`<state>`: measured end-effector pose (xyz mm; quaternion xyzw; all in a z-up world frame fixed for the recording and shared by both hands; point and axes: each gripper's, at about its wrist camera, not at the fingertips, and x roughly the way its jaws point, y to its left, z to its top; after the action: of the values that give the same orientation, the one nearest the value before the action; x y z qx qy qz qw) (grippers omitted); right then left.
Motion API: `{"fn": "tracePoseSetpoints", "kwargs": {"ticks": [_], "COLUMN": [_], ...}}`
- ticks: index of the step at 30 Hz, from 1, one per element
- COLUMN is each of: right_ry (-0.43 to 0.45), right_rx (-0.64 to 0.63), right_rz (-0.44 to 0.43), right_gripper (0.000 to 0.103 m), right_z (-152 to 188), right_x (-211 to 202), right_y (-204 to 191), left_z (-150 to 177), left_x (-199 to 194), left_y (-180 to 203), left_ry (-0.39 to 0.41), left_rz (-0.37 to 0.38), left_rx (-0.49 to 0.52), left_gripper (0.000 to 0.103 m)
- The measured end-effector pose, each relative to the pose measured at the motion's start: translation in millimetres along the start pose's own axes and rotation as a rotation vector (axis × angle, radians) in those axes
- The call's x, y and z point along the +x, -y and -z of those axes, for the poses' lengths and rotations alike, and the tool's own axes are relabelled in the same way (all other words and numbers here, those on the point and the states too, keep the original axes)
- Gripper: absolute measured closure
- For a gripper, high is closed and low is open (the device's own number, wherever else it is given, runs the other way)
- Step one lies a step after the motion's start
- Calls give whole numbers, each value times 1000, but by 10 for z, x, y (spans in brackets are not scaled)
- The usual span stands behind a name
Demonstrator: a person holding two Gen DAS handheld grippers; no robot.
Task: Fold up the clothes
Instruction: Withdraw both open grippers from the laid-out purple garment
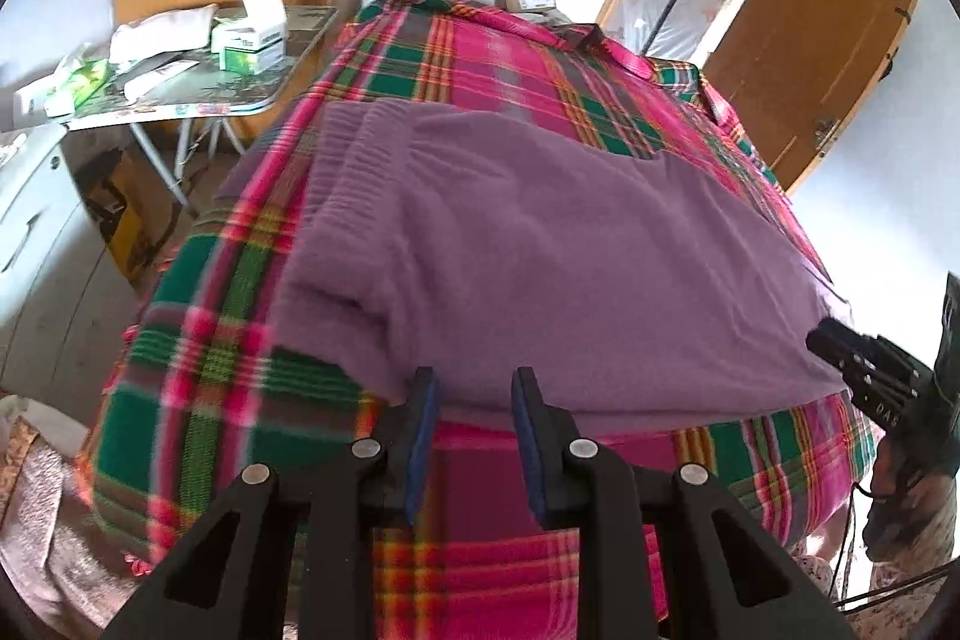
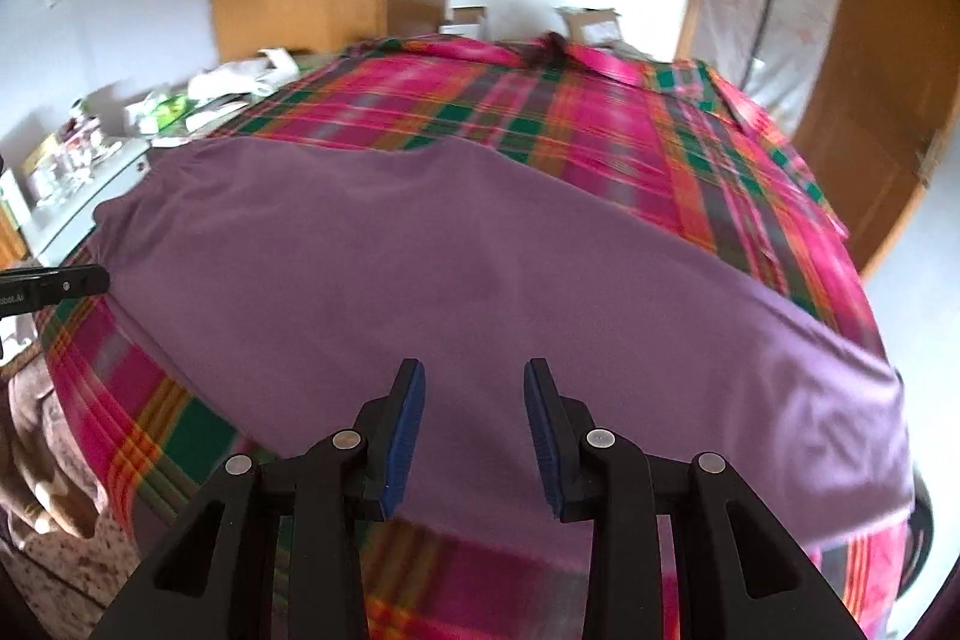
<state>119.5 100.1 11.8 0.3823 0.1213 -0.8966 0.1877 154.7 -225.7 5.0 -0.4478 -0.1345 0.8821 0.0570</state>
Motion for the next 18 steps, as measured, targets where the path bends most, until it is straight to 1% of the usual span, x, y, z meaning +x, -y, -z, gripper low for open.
{"fn": "tracePoseSetpoints", "kwargs": {"ticks": [1, 3, 5, 6, 8, 11, 14, 17, 18], "right_ry": [-7, -22, -32, -32, -33, -48, -44, -60, -50], "right_rx": [-4, -11, -25, -35, -56, -87, -123, -164, -174], "right_rz": [-19, -57, -84, -92, -108, -150, -141, -202, -208], "right_gripper": [67, 67, 67, 67, 67, 67, 67, 67, 67], "right_z": [-33, -100, -163, -166, -170, -141, -82, -85, -104], "right_x": [69, 206, 330, 349, 385, 411, 352, 287, 264], "right_y": [-67, -202, -363, -441, -594, -780, -940, -1080, -1113], "left_z": [-14, -67, -132, -169, -237, -265, -228, -194, -191], "left_x": [-41, -161, -205, -213, -204, -113, -48, -5, -3], "left_y": [-47, -175, -270, -297, -320, -325, -344, -359, -368], "left_ry": [16, 80, 107, 111, 112, 84, 61, 47, 45], "left_rz": [-5, 38, 70, 72, 69, 41, 7, -22, -24], "left_rx": [-14, -71, -120, -138, -148, -138, -129, -115, -110], "left_gripper": [77, 77, 77, 77, 77, 77, 77, 77, 77]}}
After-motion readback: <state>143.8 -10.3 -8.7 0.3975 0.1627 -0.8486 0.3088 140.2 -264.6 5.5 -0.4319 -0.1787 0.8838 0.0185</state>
